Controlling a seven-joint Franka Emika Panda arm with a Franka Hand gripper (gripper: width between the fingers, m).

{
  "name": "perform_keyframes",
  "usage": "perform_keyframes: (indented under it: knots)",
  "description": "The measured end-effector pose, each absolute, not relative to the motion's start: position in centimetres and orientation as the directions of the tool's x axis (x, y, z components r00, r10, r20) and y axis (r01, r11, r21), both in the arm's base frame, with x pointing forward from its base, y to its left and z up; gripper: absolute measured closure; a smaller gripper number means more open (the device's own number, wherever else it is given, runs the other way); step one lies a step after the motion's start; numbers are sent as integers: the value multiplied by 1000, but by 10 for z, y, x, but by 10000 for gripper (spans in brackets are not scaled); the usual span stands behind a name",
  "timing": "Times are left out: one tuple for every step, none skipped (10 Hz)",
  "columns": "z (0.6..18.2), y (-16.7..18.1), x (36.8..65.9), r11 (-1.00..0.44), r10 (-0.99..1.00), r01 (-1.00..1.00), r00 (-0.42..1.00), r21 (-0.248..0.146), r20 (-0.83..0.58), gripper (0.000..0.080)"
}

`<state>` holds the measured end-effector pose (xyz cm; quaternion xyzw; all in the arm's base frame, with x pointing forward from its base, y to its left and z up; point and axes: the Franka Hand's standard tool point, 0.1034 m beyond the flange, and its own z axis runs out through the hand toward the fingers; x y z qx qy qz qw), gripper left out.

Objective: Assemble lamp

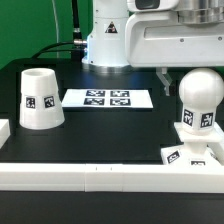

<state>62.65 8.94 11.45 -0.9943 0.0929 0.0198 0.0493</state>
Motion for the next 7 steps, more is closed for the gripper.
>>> perform_keyframes:
  knots:
    - [116,88,627,-995,-55,-57,998,-79,-32,101]
    - [117,88,628,-996,57,56,998,-66,-19,101]
    - [118,90,629,-989,140,140,990,-57,-6,101]
    - [118,93,629,-976,209,209,978,-54,0,101]
    - [118,94,630,-960,276,276,961,-53,5,101]
    - [117,92,630,-938,344,344,939,-52,7,101]
    - [117,92,629,-918,394,394,919,-52,10,101]
